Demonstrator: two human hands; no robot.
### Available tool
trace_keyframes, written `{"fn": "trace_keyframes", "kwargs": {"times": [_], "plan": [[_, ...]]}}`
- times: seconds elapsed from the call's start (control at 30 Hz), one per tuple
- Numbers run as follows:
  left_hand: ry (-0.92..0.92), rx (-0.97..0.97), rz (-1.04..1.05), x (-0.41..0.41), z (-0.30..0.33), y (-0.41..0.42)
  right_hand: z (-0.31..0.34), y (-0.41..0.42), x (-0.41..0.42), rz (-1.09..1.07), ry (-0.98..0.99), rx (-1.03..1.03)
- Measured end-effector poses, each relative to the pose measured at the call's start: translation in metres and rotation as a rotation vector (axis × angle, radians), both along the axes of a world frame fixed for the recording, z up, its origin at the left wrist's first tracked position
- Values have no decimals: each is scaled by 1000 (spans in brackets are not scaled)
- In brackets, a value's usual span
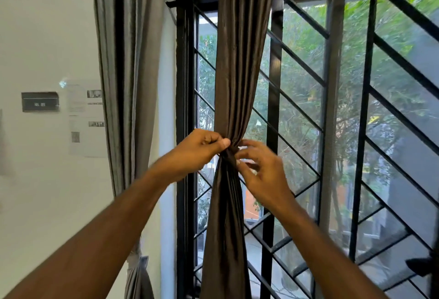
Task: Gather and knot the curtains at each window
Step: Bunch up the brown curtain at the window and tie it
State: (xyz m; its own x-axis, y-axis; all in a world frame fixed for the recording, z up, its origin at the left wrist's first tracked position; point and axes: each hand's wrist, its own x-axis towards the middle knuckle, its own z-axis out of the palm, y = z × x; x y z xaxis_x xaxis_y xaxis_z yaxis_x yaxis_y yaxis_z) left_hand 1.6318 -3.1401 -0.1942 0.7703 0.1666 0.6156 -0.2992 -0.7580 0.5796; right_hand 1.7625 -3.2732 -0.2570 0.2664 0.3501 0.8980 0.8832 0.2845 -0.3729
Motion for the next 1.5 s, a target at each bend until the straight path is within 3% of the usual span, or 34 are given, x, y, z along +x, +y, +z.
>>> {"fn": "trace_keyframes", "kwargs": {"times": [0.13,0.27,0.37,0.47,0.67,0.87,1.07,1.37,1.5], "plan": [[102,31,0,-1,15,-7,2,-6,-9,121,90,-88],[95,-19,-4,4,11,-9,9,-5,-21,-166,-28,-181],[14,97,98,10,4,-3,16,-15,-37,-281,-9,33],[-22,87,195,10,1,8,22,-22,-33,-85,162,256],[93,-148,-18,8,8,-4,23,-14,-38,-176,236,-257],[91,-275,-164,6,5,-6,33,-9,-31,-175,121,-221],[-173,-412,-277,12,-21,-1,26,-9,-19,-26,193,-164],[-538,-509,166,52,11,-18,26,5,-11,-45,186,-90],[-548,-657,341,75,43,-3,14,15,-7,-76,174,-80]]}}
